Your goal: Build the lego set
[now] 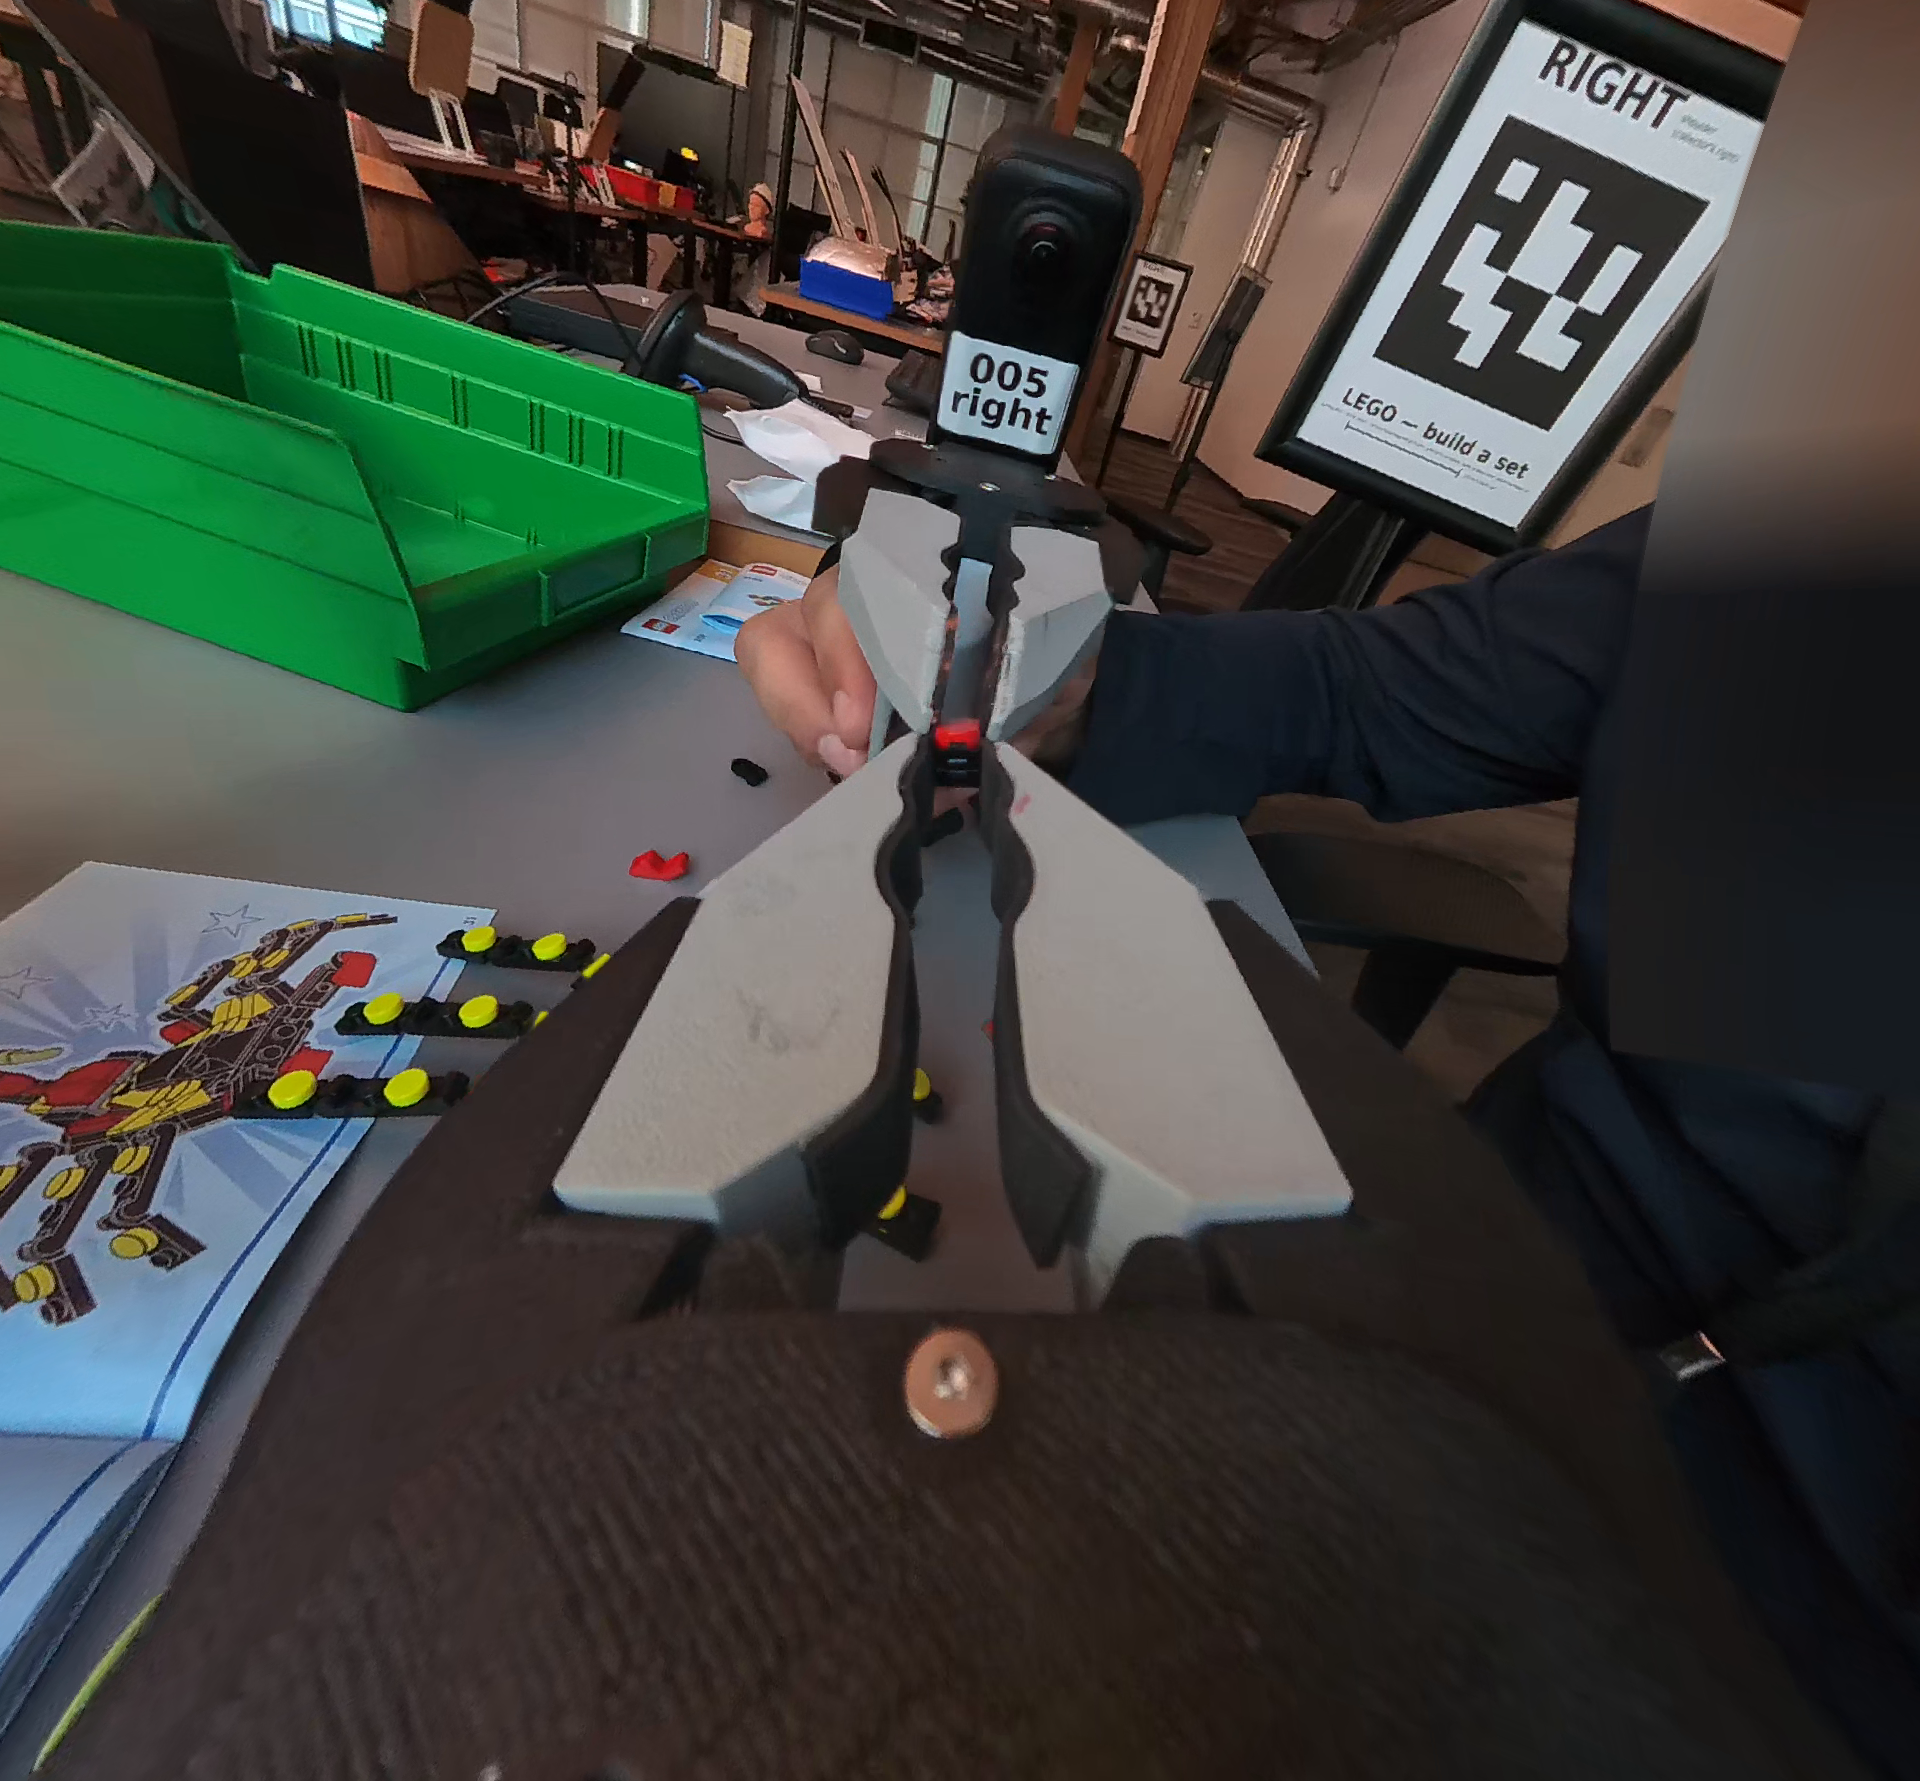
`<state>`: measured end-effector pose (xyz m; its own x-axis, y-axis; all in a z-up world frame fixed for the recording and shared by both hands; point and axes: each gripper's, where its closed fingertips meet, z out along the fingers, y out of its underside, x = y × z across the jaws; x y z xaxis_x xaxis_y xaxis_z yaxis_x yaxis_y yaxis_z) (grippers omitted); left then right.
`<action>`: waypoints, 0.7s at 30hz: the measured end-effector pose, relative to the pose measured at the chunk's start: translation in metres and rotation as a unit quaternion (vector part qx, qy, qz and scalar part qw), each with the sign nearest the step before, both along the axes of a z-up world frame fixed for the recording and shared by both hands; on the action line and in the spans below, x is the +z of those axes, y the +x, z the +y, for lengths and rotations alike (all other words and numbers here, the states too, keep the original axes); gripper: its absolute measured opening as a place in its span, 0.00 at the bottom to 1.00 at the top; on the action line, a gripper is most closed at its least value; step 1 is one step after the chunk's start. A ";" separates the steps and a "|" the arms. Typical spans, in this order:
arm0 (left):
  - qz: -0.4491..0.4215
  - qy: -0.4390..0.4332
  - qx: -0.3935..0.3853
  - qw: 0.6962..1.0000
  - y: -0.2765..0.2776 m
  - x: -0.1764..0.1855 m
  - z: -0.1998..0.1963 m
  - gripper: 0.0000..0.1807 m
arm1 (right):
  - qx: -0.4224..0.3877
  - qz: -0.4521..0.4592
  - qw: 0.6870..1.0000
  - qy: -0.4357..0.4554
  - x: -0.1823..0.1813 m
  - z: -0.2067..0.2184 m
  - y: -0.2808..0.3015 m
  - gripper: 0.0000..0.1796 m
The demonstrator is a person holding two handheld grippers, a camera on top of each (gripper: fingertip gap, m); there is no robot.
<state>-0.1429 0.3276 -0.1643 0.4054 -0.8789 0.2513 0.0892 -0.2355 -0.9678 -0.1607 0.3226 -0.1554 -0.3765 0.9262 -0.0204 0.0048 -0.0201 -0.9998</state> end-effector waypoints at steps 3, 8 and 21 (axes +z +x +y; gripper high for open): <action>0.019 0.008 0.009 1.000 0.000 -0.003 0.001 0.03 | 0.000 -0.011 1.000 0.009 -0.003 0.001 -0.001 0.02; 0.020 0.004 0.027 0.999 -0.006 -0.004 0.006 0.03 | -0.044 -0.016 0.998 0.040 -0.003 0.006 -0.005 0.01; 0.010 0.009 0.012 1.000 0.000 0.000 0.002 0.03 | -0.009 0.039 0.995 -0.087 0.029 0.024 0.013 0.05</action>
<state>-0.1428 0.3294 -0.1639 0.4315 -0.8730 0.2273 0.0760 -0.2159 -0.9735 -0.1477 0.3468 -0.1264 -0.3667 0.9178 -0.1524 -0.0745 -0.1922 -0.9785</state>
